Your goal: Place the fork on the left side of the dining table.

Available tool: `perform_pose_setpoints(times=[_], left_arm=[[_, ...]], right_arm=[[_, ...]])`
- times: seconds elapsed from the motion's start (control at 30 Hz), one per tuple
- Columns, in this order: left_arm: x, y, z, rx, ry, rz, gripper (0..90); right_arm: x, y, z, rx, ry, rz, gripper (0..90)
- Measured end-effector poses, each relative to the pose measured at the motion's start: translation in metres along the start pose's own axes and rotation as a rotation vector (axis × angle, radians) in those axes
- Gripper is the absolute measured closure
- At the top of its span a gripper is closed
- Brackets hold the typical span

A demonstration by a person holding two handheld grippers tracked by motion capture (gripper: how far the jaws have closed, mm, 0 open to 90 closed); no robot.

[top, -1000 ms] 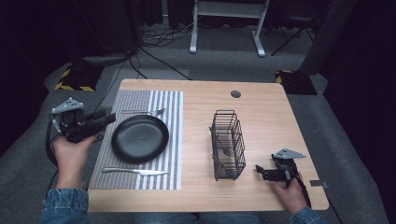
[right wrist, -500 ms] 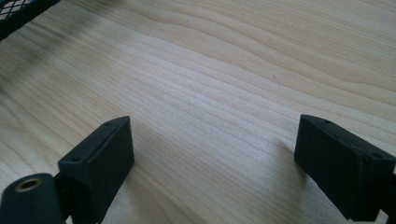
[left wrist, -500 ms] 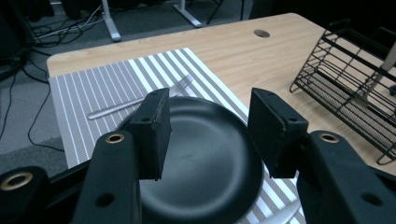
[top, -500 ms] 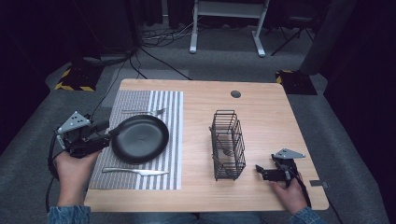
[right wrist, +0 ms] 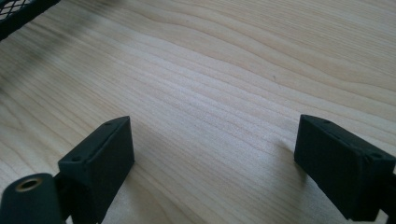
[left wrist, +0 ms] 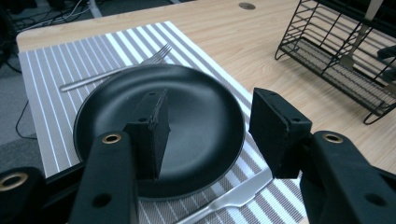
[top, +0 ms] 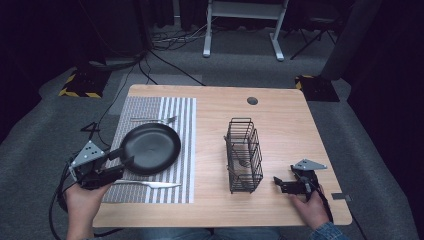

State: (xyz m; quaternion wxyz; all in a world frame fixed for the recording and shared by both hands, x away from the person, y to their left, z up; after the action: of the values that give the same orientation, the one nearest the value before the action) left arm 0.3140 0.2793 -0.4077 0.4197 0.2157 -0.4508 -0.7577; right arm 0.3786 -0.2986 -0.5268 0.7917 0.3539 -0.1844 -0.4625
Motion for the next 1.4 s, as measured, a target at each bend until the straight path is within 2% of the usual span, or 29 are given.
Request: perform_pose_setpoints(times=[0.03,0.07,0.1,0.2,0.27,0.4,0.57,0.8,0.83,1.27,1.33,1.37,1.4], left_arm=[[0.0,-0.008,-0.002,-0.027,-0.012,0.007,47.6],[0.0,-0.008,-0.002,-0.027,-0.012,0.007,46.8],[0.0,-0.016,-0.003,-0.045,0.006,-0.017,46.5],[0.0,-0.022,-0.003,-0.042,0.006,-0.018,44.5],[0.001,-0.031,-0.004,-0.069,0.012,-0.024,44.5],[0.004,-0.041,-0.007,-0.092,0.002,-0.025,44.5],[0.01,-0.061,-0.015,-0.148,-0.012,-0.054,42.1],[0.014,-0.078,-0.024,-0.202,-0.012,-0.065,40.0],[0.015,-0.084,-0.026,-0.222,-0.011,-0.071,39.8],[0.024,-0.107,-0.029,-0.277,-0.011,-0.074,38.4],[0.024,-0.111,-0.031,-0.293,-0.008,-0.079,37.7],[0.025,-0.116,-0.033,-0.325,0.004,-0.086,37.2],[0.025,-0.118,-0.034,-0.301,0.014,-0.114,36.4]], right_arm=[[0.0,0.0,0.0,0.0,0.0,0.0,11.9],[0.0,0.0,0.0,0.0,0.0,0.0,11.9],[0.0,0.0,0.0,0.0,0.0,0.0,11.9],[0.0,0.0,0.0,0.0,0.0,0.001,12.0],[0.0,0.0,0.0,0.0,0.0,0.002,12.1],[0.0,0.0,0.0,0.0,0.0,0.002,12.2],[0.0,0.0,0.0,0.0,0.0,0.003,12.3],[0.0,0.0,0.0,0.0,0.0,0.003,12.3],[0.0,0.0,0.0,0.0,0.0,0.002,12.3],[0.0,0.0,0.0,0.001,0.001,0.003,12.5],[0.0,0.0,0.0,0.001,0.001,0.003,12.6],[0.0,0.0,0.0,0.001,0.001,0.003,12.7],[0.0,0.0,0.0,0.001,0.001,0.003,12.7]])
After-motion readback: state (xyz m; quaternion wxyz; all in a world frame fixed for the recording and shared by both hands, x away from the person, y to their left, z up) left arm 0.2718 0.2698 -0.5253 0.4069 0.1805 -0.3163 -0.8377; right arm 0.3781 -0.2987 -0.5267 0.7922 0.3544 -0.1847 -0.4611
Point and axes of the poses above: each handheld gripper's, and its own axes: z roughly backward along the jaws, y roughly out of its top, x roughly to its right, the point moved 3 cm from there along -z, roughly forward along the jaws, and after that the axes turned 4 degrees about -z, right-handed, at the moved point
